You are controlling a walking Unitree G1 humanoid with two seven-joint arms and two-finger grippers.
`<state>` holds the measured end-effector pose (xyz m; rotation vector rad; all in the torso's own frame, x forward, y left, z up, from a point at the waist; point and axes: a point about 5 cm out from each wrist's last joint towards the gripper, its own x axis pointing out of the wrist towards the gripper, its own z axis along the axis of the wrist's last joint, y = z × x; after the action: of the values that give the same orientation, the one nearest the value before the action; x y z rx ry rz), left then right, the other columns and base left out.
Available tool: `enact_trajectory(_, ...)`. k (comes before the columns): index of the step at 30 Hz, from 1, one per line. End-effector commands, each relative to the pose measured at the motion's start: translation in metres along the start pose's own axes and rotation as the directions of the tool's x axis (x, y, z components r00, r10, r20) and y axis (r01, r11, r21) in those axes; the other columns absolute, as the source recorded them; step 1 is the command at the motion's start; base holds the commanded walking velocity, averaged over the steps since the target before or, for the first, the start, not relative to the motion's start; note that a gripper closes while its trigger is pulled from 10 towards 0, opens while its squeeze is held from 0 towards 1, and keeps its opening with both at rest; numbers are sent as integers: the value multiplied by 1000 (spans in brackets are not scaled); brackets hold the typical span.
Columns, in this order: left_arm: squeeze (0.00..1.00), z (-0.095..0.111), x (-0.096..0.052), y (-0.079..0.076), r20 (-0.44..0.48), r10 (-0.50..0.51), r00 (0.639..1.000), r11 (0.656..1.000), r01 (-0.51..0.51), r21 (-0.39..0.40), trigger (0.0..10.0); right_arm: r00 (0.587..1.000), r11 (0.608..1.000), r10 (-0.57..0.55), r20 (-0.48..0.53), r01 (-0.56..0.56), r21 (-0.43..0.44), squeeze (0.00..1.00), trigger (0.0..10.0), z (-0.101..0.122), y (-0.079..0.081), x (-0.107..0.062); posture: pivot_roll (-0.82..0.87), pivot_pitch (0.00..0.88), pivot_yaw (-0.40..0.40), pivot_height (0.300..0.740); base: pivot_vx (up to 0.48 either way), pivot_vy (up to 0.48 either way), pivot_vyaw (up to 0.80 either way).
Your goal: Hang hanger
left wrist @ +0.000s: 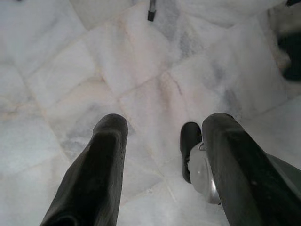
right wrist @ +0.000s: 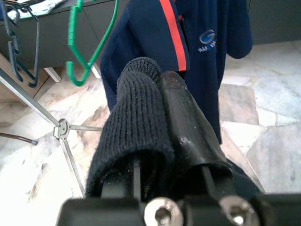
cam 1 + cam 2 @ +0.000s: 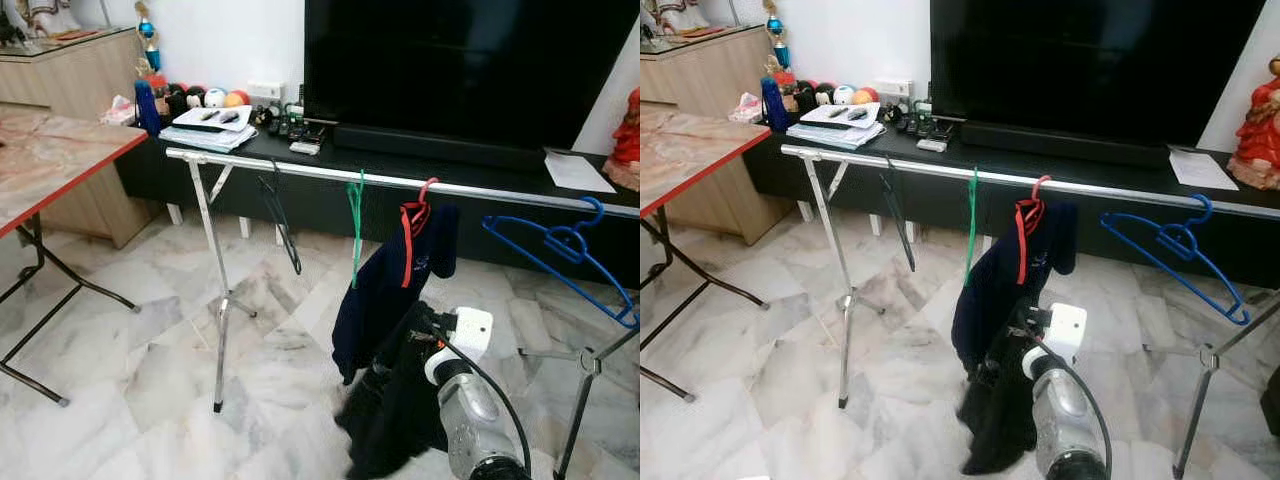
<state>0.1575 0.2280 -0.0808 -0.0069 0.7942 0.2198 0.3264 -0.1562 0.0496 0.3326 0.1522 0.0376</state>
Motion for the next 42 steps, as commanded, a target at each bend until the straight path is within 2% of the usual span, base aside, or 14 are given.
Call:
enact_trajectory(1, 0, -5, -2, 0, -13, -5, 1000, 1000, 5, 12, 10000, 999, 1000, -12, 33, 13, -9, 0, 10000, 7, -4, 1, 3, 20, 9, 740, 0, -285, 0)
enact_trajectory(7, 0, -8, -3, -3, -18, -10, 1000, 1000, 11, 14, 10000, 999, 1000, -22, 27, 23, -20, 0, 10000, 6, -10, -1, 9, 28, -7, 740, 0, -328, 0)
enact_trajectory(20, 0, -8, -3, -7, -9, -10, 1000, 1000, 10, 3, 10000, 1000, 999, -2, 13, 2, -41, 0, 10000, 6, -7, 1, 8, 31, -24, 740, 0, -390, 0)
enact_trajectory(26, 0, 1, -1, -5, 33, -7, 999, 1000, 6, 29, 10000, 1000, 999, -4, 5, 4, -49, 0, 10000, 5, -10, 0, 0, 18, -33, 740, 0, -43, 0)
enact_trajectory(29, 0, 23, 3, -7, 147, -6, 989, 999, 1, 39, 10000, 1000, 998, -7, -4, 7, -61, 0, 10000, 6, -15, -1, 4, 8, -46, 740, 0, 0, 0)
enact_trajectory(34, 0, 45, 4, -6, 268, 6, 963, 998, -23, 60, 10000, 1000, 998, -5, -10, 4, -70, 0, 10000, 7, -17, 0, 6, 0, -52, 740, 0, 0, 0)
enact_trajectory(35, 0, 55, 4, -5, 327, 15, 945, 996, -41, 73, 10000, 1000, 997, -3, -13, 2, -71, 0, 10000, 7, -16, 0, 10, 0, -56, 740, 0, 0, 0)
enact_trajectory(38, 0, 70, 1, -3, 420, 16, 907, 996, -52, 75, 10000, 1000, 997, 4, -19, -6, -75, 0, 10000, 6, -14, 1, 14, 0, -60, 740, 0, 0, 0)
enact_trajectory(39, 0, 70, 1, -3, 420, 16, 907, 996, -52, 75, 10000, 1000, 997, 4, -19, -6, -75, 0, 10000, 6, -14, 1, 14, 0, -60, 740, 0, 0, 0)
enact_trajectory(41, 0, 79, -4, -3, 487, -3, 873, 996, -40, 76, 10000, 1000, 997, 7, -27, -9, -75, 0, 10000, 5, -14, 1, 23, 0, -60, 740, 0, 0, 0)
enact_trajectory(42, 0, 80, -4, -3, 493, -5, 870, 996, -38, 77, 10000, 1000, 997, 7, -28, -9, -75, 0, 10000, 4, -14, 1, 23, 0, -60, 740, 0, 0, 0)
